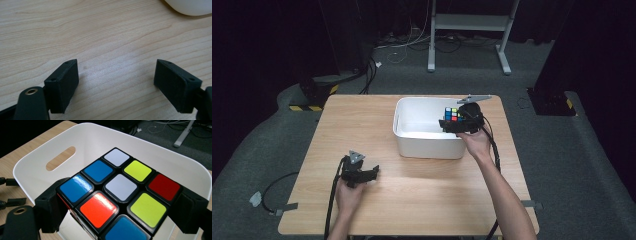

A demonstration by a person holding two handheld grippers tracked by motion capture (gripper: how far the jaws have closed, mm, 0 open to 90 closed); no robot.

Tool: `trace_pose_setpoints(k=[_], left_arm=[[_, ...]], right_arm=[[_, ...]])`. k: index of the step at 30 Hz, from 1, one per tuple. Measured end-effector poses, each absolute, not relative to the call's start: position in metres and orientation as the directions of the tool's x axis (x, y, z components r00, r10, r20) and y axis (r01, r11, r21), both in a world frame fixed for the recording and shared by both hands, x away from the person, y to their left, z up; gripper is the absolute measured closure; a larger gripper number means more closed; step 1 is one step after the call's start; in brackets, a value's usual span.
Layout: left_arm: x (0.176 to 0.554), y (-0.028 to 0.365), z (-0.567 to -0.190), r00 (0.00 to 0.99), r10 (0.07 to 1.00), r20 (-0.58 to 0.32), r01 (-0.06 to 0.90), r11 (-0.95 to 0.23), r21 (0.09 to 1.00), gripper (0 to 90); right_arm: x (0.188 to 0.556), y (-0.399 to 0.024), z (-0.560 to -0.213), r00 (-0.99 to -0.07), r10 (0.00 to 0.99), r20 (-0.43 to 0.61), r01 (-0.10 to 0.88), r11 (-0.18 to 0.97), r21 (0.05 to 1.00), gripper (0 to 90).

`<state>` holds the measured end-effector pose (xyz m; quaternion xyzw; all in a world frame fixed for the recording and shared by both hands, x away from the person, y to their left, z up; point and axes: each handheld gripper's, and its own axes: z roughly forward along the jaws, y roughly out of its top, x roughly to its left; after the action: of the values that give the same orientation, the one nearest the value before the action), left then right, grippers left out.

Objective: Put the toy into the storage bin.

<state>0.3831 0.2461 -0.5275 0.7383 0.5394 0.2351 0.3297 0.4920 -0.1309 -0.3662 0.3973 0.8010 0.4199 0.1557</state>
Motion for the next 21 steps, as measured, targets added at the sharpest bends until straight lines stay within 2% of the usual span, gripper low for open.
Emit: trace_pose_setpoints(k=[21], left_arm=[[0.383, 0.246, -0.528, 0.307, 0.952, -0.008, 0.641, -0.201, 0.74, 20.0]], right_arm=[[0.485, -0.145, -0.369, -0.621, 0.779, 0.09, 0.512, 0.316, 0.799, 13.8]])
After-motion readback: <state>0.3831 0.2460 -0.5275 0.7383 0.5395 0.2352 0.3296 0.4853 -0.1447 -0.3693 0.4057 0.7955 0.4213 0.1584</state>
